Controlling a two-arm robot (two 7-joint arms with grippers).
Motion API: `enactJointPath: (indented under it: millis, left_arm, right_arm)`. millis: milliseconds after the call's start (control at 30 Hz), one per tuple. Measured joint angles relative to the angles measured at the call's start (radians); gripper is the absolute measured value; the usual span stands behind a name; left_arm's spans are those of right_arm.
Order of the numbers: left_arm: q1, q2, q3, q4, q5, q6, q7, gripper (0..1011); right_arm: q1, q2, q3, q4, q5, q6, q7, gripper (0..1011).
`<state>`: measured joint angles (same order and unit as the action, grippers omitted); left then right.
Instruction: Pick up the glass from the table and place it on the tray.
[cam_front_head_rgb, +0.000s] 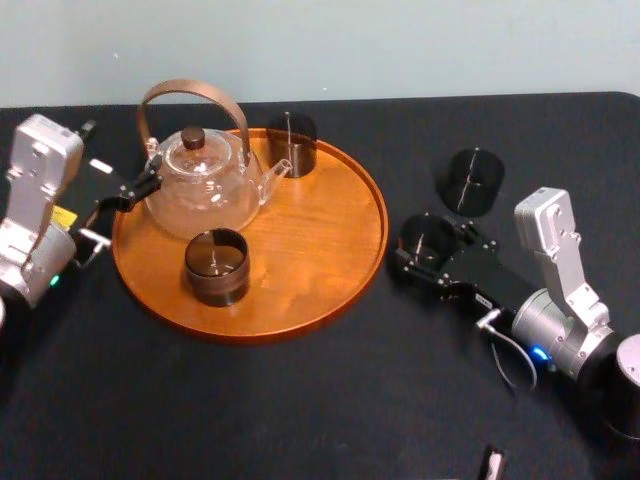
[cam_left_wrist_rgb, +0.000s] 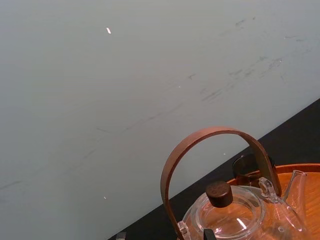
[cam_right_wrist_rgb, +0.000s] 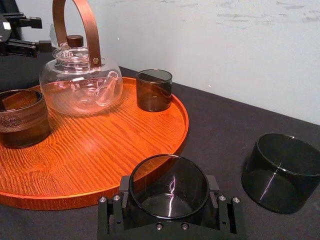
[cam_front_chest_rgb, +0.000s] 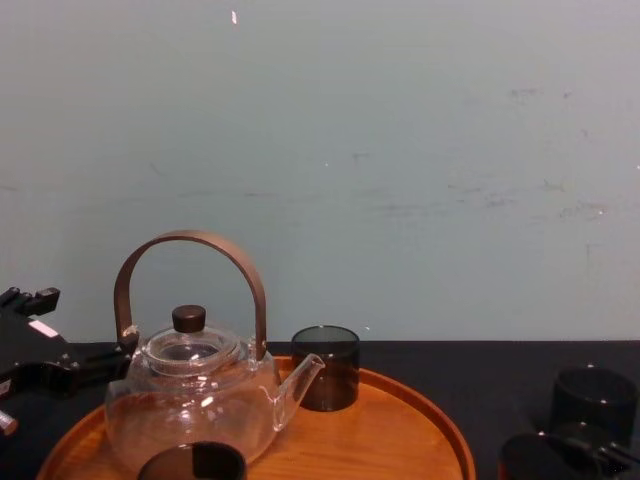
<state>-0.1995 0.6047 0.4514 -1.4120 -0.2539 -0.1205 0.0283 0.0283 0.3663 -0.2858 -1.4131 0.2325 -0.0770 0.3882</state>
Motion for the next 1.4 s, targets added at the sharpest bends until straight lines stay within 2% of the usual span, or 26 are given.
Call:
enactJointPath:
  millis: [933, 1100, 1400]
  left_arm:
    - [0.0, 0.0, 0.0, 0.0, 0.0, 0.0, 0.0, 1001]
    - [0.0, 0.0, 0.0, 0.0, 0.0, 0.0, 0.0, 1001]
    - [0.0, 0.0, 0.0, 0.0, 0.0, 0.0, 0.0, 1001]
  right_arm:
    - [0.0, 0.0, 0.0, 0.0, 0.0, 0.001, 0.0, 905]
    - [0.012, 0.002, -0.012, 0.009, 0.007, -0.019, 0.03, 904]
    - [0.021, 0.02, -0.038, -0.032, 0.004, 0.0, 0.042, 904]
